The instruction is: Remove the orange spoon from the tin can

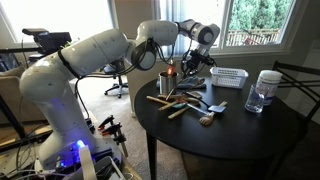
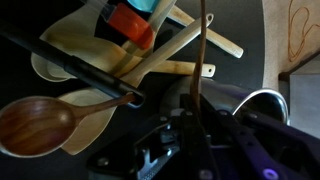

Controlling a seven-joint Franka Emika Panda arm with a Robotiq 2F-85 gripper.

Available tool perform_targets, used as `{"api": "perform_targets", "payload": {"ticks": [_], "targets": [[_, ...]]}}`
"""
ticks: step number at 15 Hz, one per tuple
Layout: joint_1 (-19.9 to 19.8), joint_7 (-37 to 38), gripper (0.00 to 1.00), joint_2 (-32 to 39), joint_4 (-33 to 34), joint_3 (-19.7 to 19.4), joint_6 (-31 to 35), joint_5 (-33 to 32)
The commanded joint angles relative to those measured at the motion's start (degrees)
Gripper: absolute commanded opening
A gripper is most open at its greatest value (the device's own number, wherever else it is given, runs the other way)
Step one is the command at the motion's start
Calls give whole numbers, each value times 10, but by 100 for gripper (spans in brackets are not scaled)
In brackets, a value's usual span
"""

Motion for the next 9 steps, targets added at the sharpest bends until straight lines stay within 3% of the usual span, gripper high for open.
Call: {"api": "perform_targets", "payload": {"ticks": [1, 9], "targets": [[-8, 29, 35, -7, -8, 9, 5, 18], [-3, 41, 85, -16, 11, 8, 3, 20]]}}
